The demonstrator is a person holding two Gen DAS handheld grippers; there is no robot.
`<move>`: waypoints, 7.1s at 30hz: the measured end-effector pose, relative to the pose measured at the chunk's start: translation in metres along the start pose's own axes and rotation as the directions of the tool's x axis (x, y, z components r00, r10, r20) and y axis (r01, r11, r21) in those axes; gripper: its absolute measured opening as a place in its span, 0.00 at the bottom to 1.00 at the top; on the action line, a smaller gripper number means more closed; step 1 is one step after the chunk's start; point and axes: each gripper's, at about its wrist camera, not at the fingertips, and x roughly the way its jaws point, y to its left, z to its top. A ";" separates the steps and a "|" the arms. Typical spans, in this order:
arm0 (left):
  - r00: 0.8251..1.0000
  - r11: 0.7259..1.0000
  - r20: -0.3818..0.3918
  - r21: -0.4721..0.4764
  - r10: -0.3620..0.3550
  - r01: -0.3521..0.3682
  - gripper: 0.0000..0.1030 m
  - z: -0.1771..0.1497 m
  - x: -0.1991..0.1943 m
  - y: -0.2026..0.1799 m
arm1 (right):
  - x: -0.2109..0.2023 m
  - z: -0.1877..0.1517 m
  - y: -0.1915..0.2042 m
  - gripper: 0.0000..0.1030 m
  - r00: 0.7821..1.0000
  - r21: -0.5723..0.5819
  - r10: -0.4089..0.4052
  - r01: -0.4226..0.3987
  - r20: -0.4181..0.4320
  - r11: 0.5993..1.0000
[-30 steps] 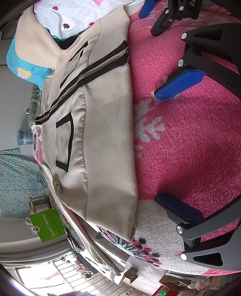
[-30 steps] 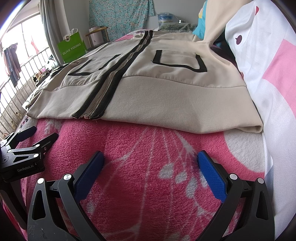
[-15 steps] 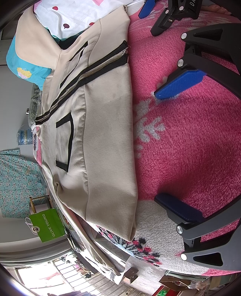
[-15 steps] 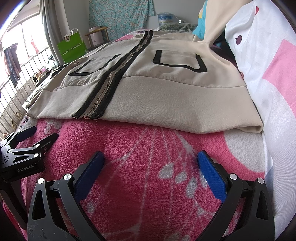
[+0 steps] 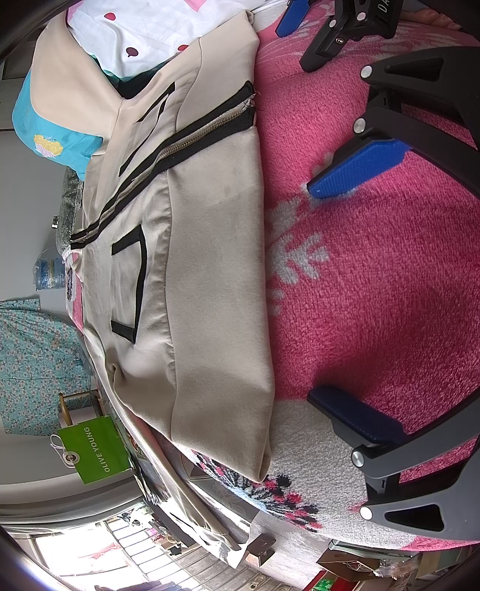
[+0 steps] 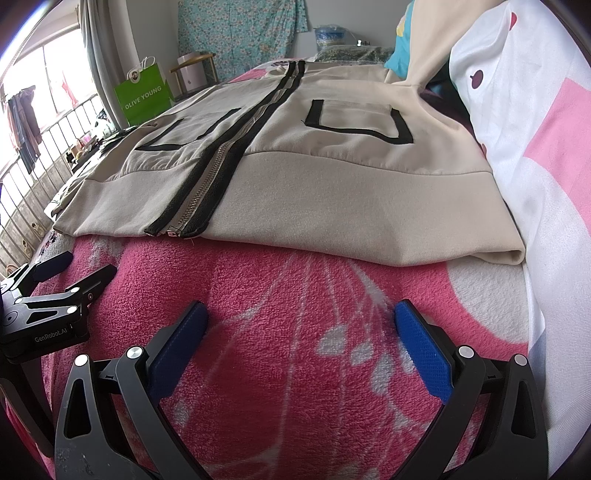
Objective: Fold large clothes
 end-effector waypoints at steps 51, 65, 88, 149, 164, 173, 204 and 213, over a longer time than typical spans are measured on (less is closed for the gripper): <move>1.000 1.000 0.000 0.000 0.000 0.000 0.97 0.000 0.000 0.000 | 0.000 0.000 0.001 0.94 1.000 -0.002 -0.002 0.002 -0.001 1.000; 1.000 1.000 0.000 0.000 0.000 0.000 0.97 0.000 0.000 0.000 | 0.000 0.000 0.001 0.94 1.000 -0.002 -0.002 0.002 -0.002 1.000; 1.000 1.000 0.000 0.000 0.000 0.000 0.97 0.000 0.000 0.000 | 0.000 0.001 0.002 0.94 1.000 -0.002 -0.002 0.002 -0.002 1.000; 0.992 0.777 0.110 -0.620 -0.053 0.111 0.89 0.014 -0.030 0.287 | 0.078 0.273 0.261 0.85 0.939 -0.411 0.267 -0.336 -0.216 0.848; 0.938 0.299 0.340 -0.889 -0.075 0.346 0.63 0.023 0.070 0.494 | 0.217 0.282 0.376 0.37 0.893 -0.289 0.331 -0.417 -0.304 0.862; 0.962 0.381 0.258 -0.884 -0.087 0.272 0.61 0.038 0.097 0.492 | 0.246 0.294 0.349 0.37 0.889 -0.174 0.355 -0.414 -0.289 0.894; 0.912 0.955 0.397 -0.216 -0.106 0.205 0.09 0.328 -0.001 0.202 | 0.107 0.373 0.133 0.49 0.915 -0.053 0.397 -0.401 -0.078 0.914; 0.831 0.889 0.354 0.000 -0.428 0.458 0.09 0.415 0.010 -0.016 | 0.042 0.368 -0.009 0.55 0.987 -0.040 0.160 -0.160 0.021 0.986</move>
